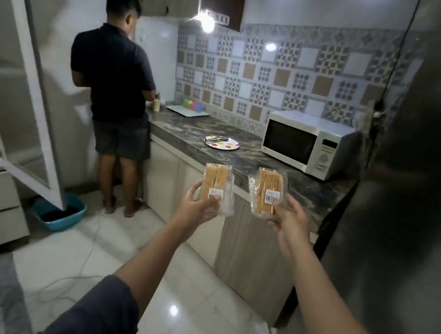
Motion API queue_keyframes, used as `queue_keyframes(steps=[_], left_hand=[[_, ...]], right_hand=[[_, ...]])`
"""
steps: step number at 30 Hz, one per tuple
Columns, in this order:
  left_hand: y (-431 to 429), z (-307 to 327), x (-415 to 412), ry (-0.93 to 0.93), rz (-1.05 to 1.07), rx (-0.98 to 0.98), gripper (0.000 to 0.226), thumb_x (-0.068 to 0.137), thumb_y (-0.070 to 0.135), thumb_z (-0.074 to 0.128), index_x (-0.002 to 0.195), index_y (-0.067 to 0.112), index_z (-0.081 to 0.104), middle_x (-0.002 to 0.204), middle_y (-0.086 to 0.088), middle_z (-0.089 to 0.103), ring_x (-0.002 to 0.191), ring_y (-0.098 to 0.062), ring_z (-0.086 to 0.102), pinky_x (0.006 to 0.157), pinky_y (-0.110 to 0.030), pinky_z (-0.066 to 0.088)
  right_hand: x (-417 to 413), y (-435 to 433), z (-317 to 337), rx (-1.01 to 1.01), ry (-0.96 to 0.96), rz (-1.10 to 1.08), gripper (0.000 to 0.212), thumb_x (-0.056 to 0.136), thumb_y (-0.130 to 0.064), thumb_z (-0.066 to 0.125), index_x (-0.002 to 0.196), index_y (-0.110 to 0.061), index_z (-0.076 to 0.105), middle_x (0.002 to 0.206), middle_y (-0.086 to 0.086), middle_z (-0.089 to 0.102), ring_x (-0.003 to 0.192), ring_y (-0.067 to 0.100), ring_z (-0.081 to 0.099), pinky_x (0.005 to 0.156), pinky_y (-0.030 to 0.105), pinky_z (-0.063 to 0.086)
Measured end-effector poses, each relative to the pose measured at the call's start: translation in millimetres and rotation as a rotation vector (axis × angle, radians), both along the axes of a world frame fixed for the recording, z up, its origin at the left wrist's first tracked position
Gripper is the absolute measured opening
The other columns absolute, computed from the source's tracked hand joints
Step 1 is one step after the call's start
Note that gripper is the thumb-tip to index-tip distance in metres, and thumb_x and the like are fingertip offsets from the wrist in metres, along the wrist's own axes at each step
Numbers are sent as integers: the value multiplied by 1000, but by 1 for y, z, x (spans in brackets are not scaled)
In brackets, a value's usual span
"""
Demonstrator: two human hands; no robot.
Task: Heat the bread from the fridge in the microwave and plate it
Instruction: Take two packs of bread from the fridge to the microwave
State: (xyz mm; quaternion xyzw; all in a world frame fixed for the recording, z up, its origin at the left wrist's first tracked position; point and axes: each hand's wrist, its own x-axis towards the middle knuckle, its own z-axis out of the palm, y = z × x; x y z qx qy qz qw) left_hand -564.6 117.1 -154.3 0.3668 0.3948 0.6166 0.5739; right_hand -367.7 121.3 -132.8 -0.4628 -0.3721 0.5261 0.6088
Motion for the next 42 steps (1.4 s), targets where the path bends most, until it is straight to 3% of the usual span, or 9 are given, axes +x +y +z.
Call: queue_keyframes(steps=[3,9,12,14,18,25,33,36,42], left_hand=[[55,3,-29,-8,1,-2,64,84,-2,61,137,17,31,117,-15,57,96,-30,63,78,-36,57],[175,-5,-51,-19,5,-21,66,83,-2,63,137,19,32,112,-14,59,98,-32,62,90,-45,50],[251,-8,-44,-15,-12,-10,65,83,-2,62,137,17,33,119,-17,57,103,-34,61,91,-46,50],[322,-9,-34,-14,-37,12,62,83,-2,62,136,15,34,114,-13,60,97,-30,63,88,-44,52],[397,-7,-13,-31,-101,36,65,82,-1,63,138,14,34,101,-7,64,78,-18,67,69,-33,60],[573,23,45,-69,-251,3,56,84,1,62,132,18,39,108,-15,62,76,-24,70,59,-30,58],[760,56,123,0,-422,103,57,84,2,63,135,12,39,117,-14,60,98,-27,64,75,-37,58],[817,73,153,-3,-496,117,50,84,2,63,125,19,42,107,-10,62,89,-23,65,70,-33,59],[909,93,203,138,-623,63,61,83,1,64,136,11,35,105,-17,61,74,-23,60,67,-34,57]], right_hand=[[-31,57,-2,5,3,5,47,92,-4,54,137,-13,43,128,10,58,73,14,63,51,16,49],[-58,183,-12,6,16,-13,43,92,-4,53,134,-13,47,129,9,57,58,11,66,66,27,51],[-55,254,-12,4,43,-46,46,92,-3,53,136,-14,45,126,7,57,55,10,67,52,20,54],[-45,317,-11,19,62,-90,46,91,-2,54,135,-15,46,128,7,57,70,13,68,47,17,52],[-28,383,-7,52,43,-121,46,91,-4,55,135,-15,47,128,6,57,86,16,65,58,21,55],[26,530,21,115,7,-298,42,91,-5,56,131,-15,50,128,6,57,104,24,61,89,41,52],[94,667,46,163,-26,-488,42,91,-4,55,132,-14,49,121,3,56,110,27,59,85,39,51],[117,708,56,167,-43,-558,43,92,-6,55,133,-15,48,124,5,57,104,27,61,81,36,53],[151,787,73,107,-62,-651,41,93,-4,53,133,-10,47,92,-2,60,77,16,62,62,27,48]])
